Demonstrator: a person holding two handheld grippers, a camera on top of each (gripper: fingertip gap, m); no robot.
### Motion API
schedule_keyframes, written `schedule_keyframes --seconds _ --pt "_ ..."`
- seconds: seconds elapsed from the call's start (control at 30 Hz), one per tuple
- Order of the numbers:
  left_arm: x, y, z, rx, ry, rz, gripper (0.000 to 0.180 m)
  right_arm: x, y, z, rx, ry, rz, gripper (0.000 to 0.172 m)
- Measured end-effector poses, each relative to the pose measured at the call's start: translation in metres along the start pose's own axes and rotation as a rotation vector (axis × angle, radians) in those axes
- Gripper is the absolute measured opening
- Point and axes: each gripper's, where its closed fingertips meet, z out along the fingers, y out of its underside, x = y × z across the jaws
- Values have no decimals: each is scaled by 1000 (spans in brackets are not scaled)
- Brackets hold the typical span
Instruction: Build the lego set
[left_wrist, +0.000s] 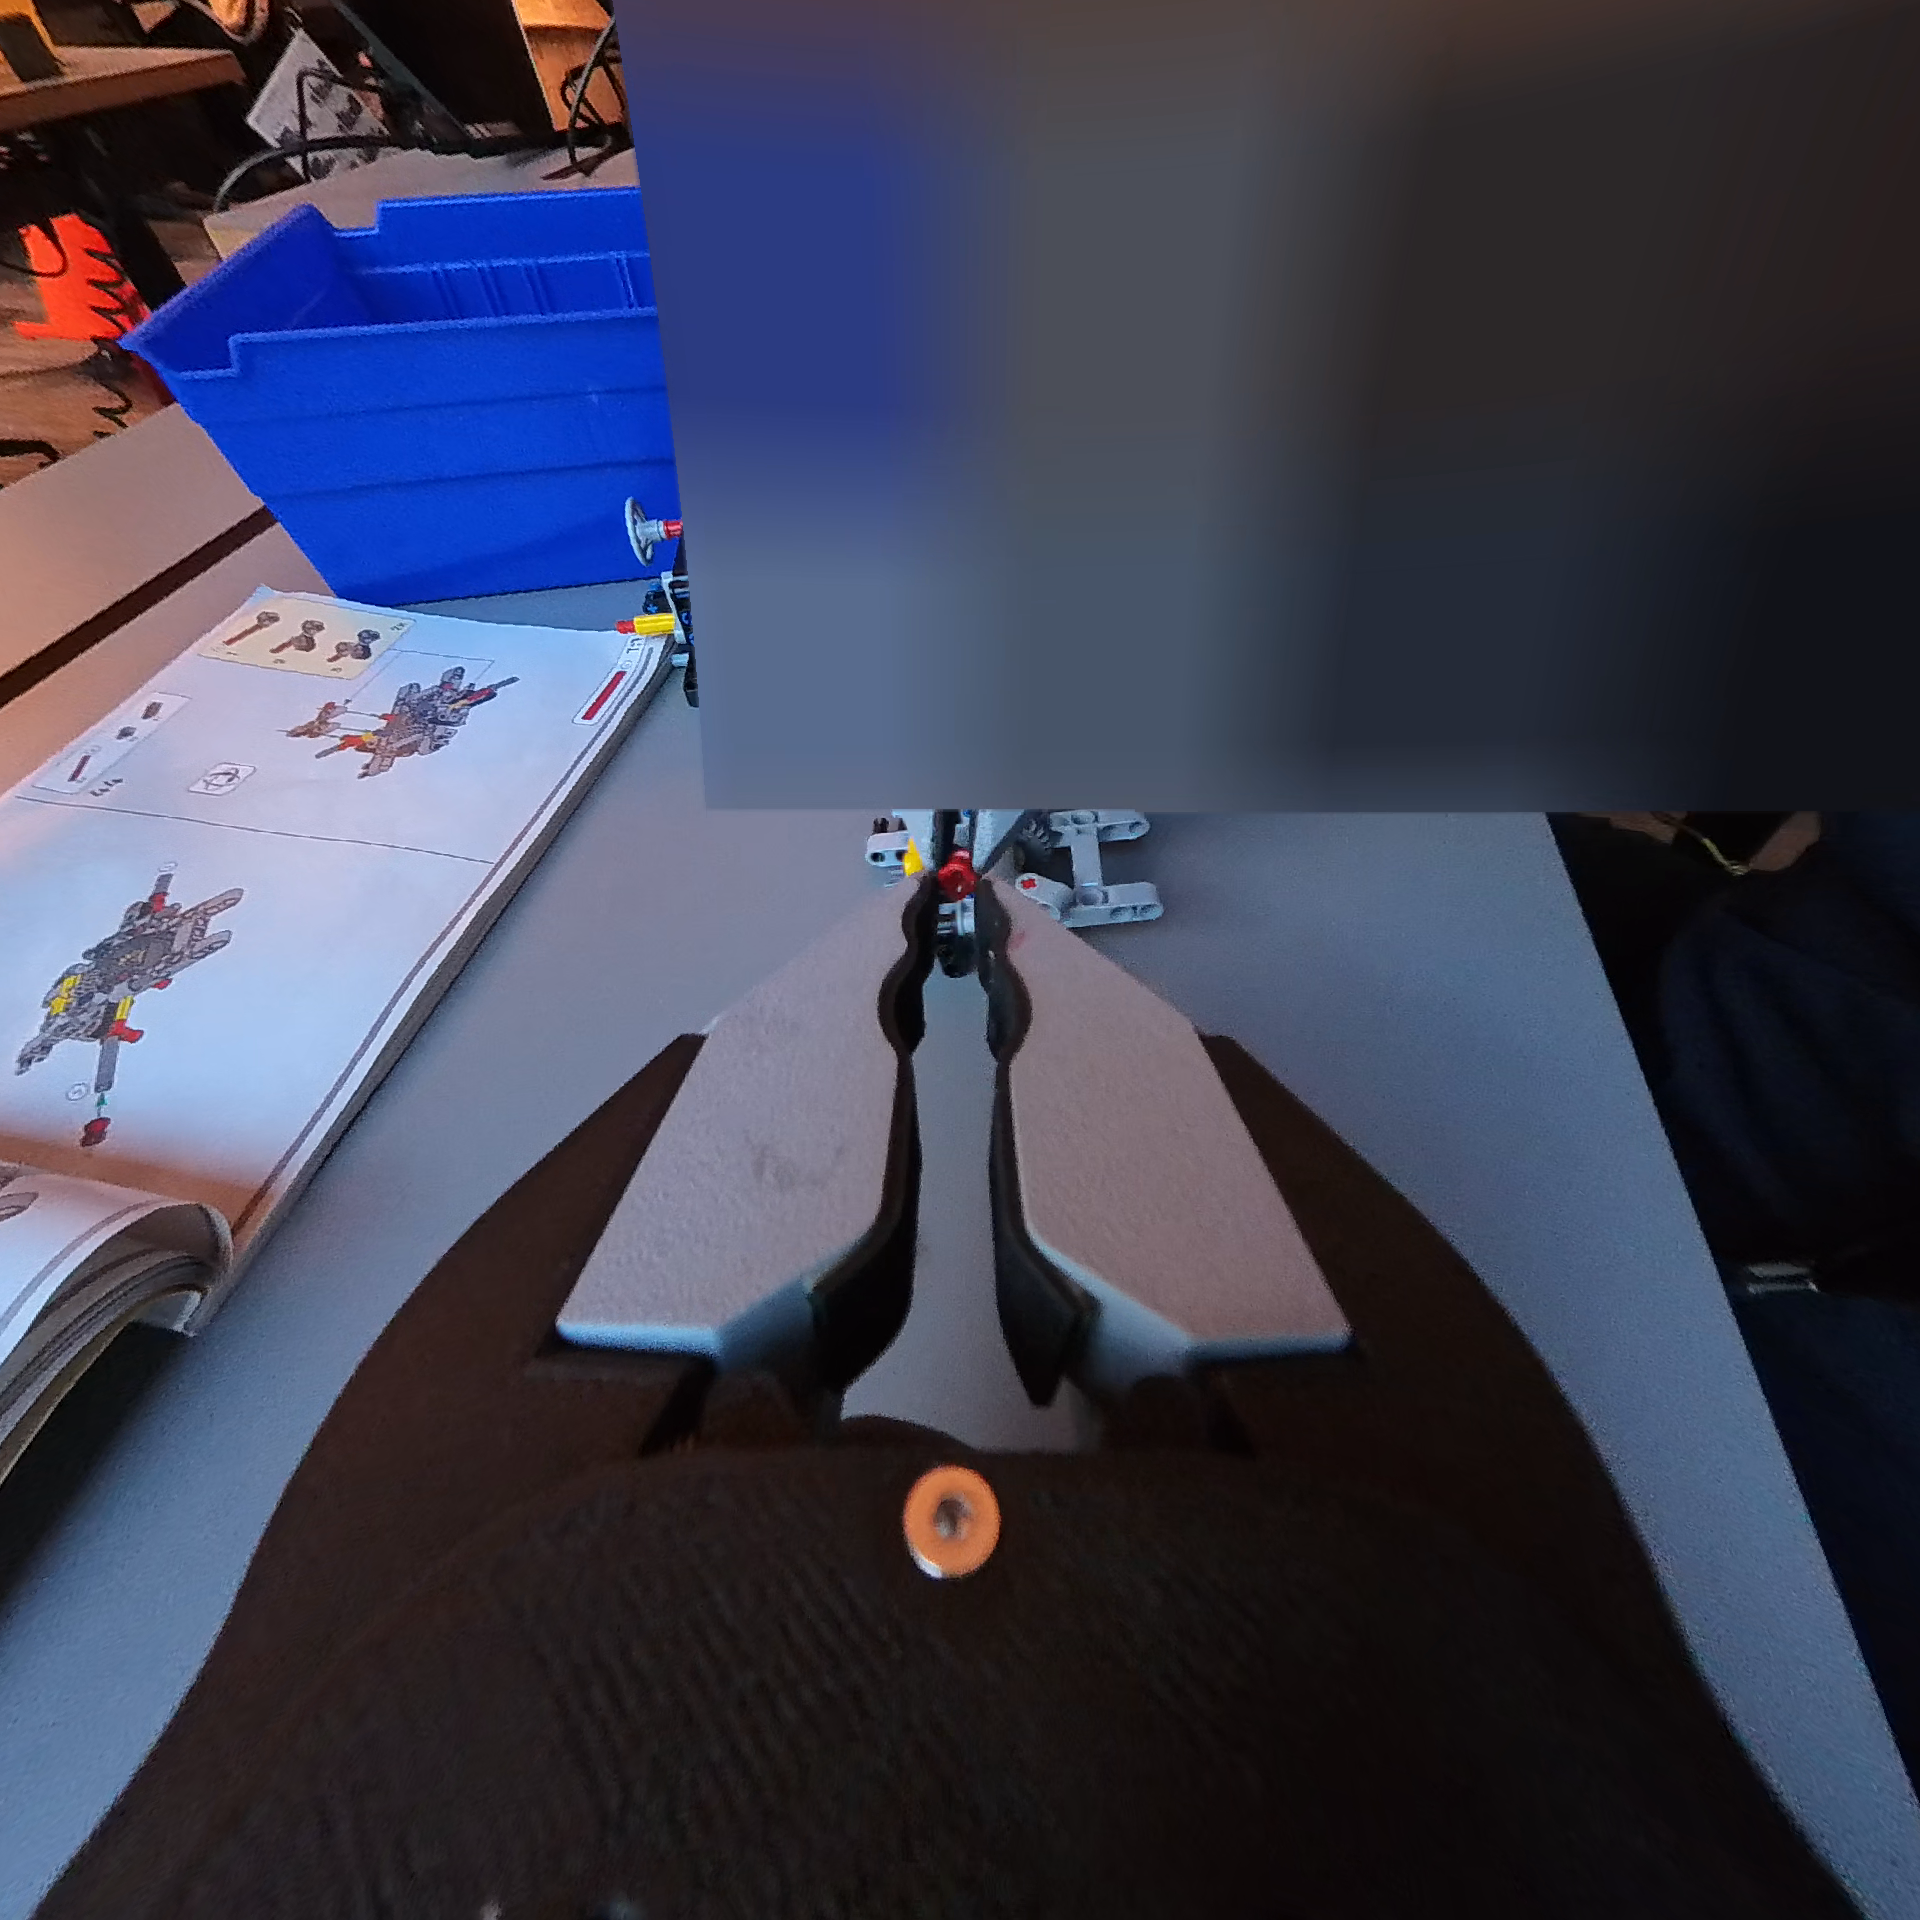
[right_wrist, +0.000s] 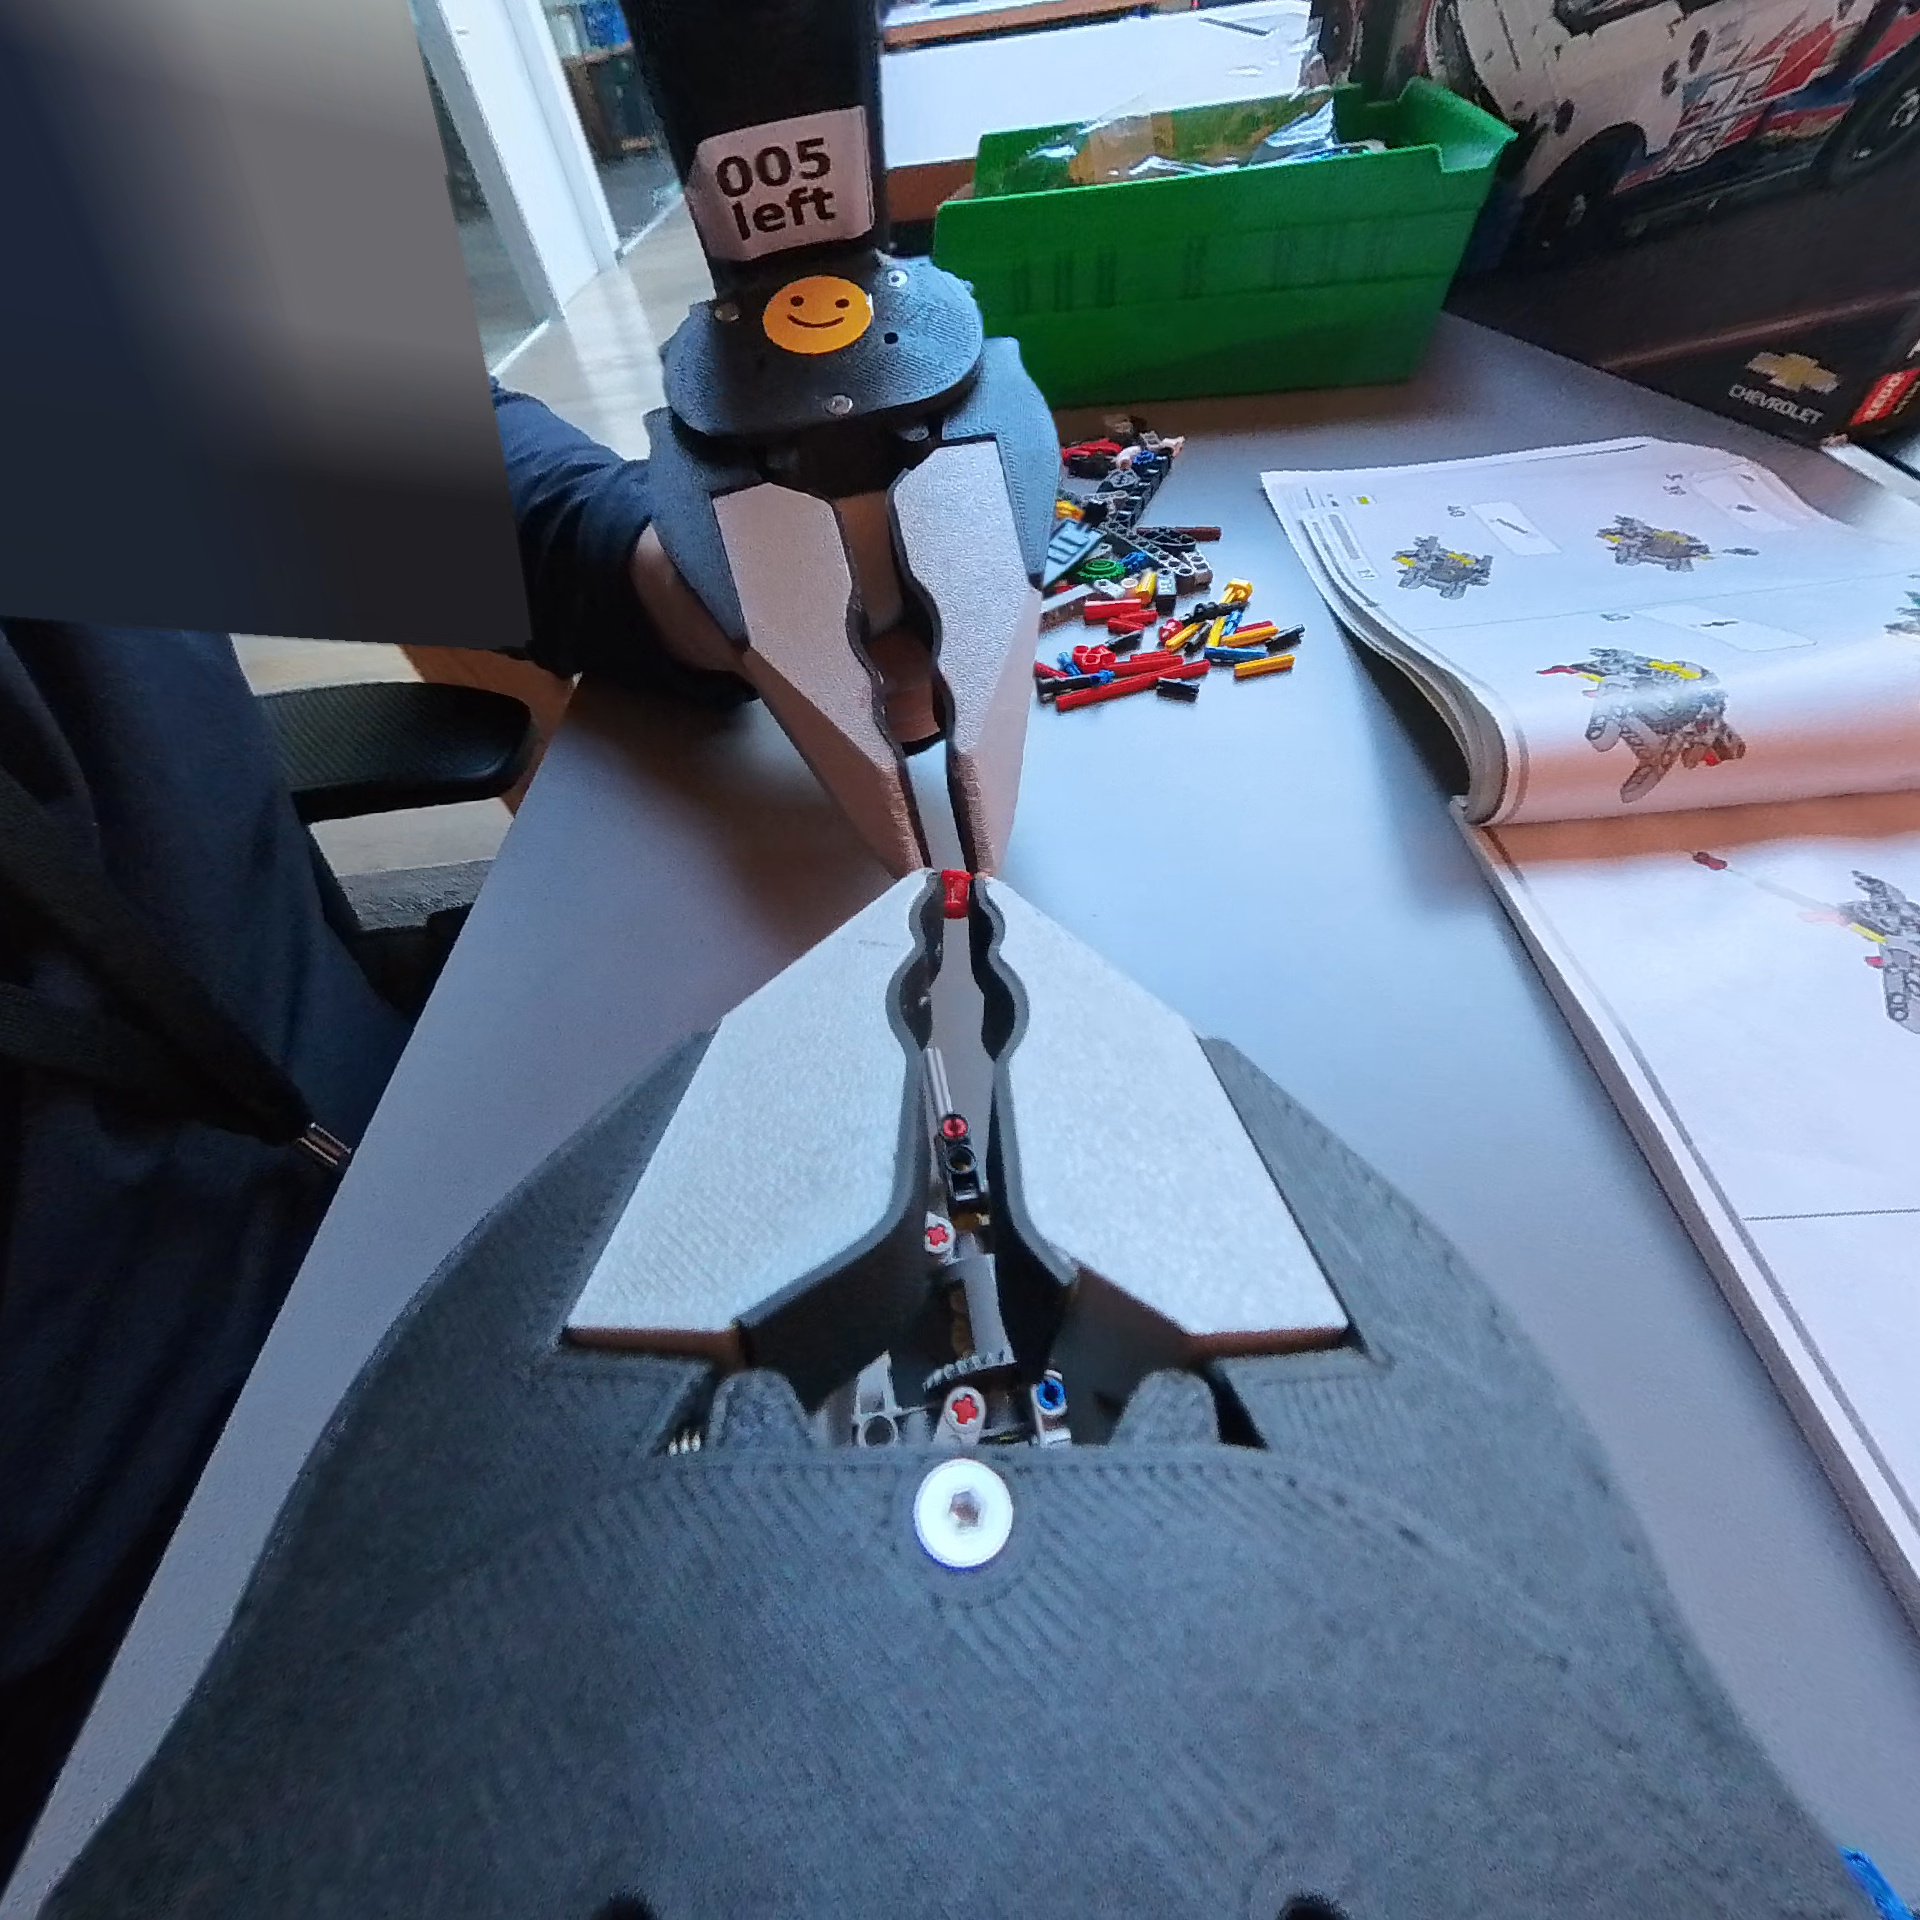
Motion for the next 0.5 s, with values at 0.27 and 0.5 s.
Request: schedule_keyframes --seconds 0.27,0.5 --pt "3 -6 -2 65 93 -136 4 -3 -5 -2 20 1 -31 0" --pt "5 -8 -2 102 167 -245 4 -4 -6 -3 13 35 -102 0"
